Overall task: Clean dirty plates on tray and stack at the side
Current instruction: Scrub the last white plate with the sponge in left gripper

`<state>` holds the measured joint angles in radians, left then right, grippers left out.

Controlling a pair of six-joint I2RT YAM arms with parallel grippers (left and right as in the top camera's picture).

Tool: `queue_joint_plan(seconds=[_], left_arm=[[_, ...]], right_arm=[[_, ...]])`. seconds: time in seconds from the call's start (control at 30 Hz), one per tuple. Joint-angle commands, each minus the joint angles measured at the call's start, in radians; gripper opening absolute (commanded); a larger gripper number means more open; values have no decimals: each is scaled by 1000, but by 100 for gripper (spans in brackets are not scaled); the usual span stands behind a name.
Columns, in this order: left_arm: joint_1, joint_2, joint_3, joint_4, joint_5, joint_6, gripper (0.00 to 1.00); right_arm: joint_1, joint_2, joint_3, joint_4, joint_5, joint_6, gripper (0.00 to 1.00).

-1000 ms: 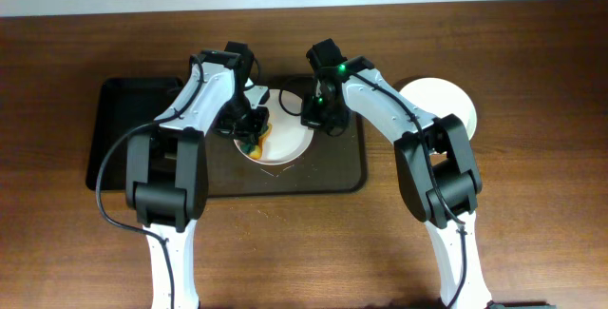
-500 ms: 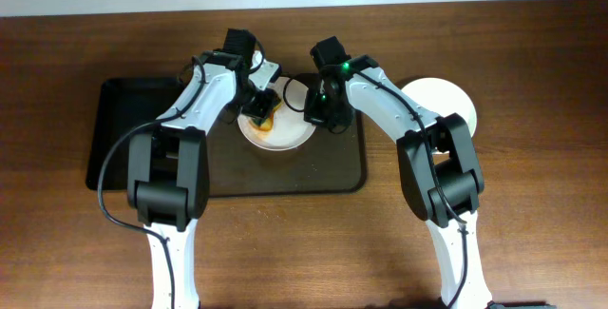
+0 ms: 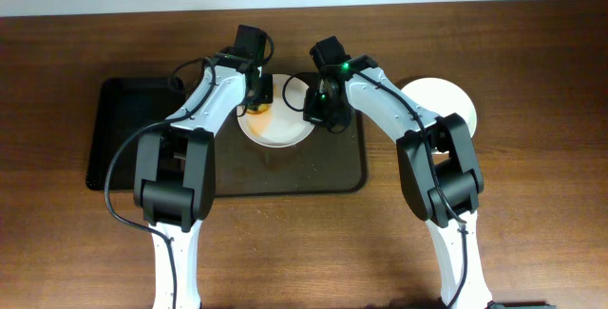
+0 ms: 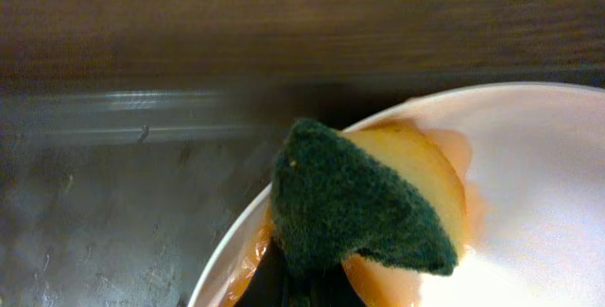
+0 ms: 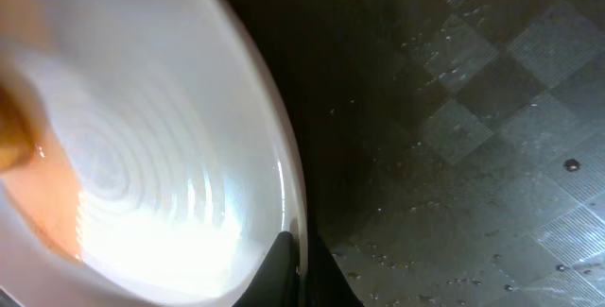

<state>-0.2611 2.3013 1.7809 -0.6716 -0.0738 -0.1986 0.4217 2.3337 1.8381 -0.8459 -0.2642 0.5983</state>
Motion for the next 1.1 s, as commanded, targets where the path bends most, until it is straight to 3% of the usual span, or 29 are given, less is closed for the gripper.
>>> queue_joint_plan(seconds=[0.0,0.1,0.3,0.53,0.7,0.77,0.87,0.97,1.07], left_arm=[[14,55,-17,51,219,247,0],[15,55,-16,14,328,343,0],[18,55,5,-200,424,489,0],[18,55,11,-412,430,620,0],[19,55,11,-401,429,636,0],[22,55,11,-352,425,598,0],[27,55,11,-195,338,426,0],[29,55,11,-59,182,272,0],[29,55,11,-40,-82,110,0]], right_arm=[[18,26,-16,-14,13,-19,4],[18,26,-16,-14,13,-19,4],[24,26,-16,-13,13,-19,4],[32,26,-16,-10,13,-26,4],[32,26,-16,-10,13,-26,4],[32,26,-16,-10,13,-26,4],[32,26,-16,-10,13,-26,4],[32,26,-16,-10,13,-26,4],[32,26,-16,-10,13,-27,4]])
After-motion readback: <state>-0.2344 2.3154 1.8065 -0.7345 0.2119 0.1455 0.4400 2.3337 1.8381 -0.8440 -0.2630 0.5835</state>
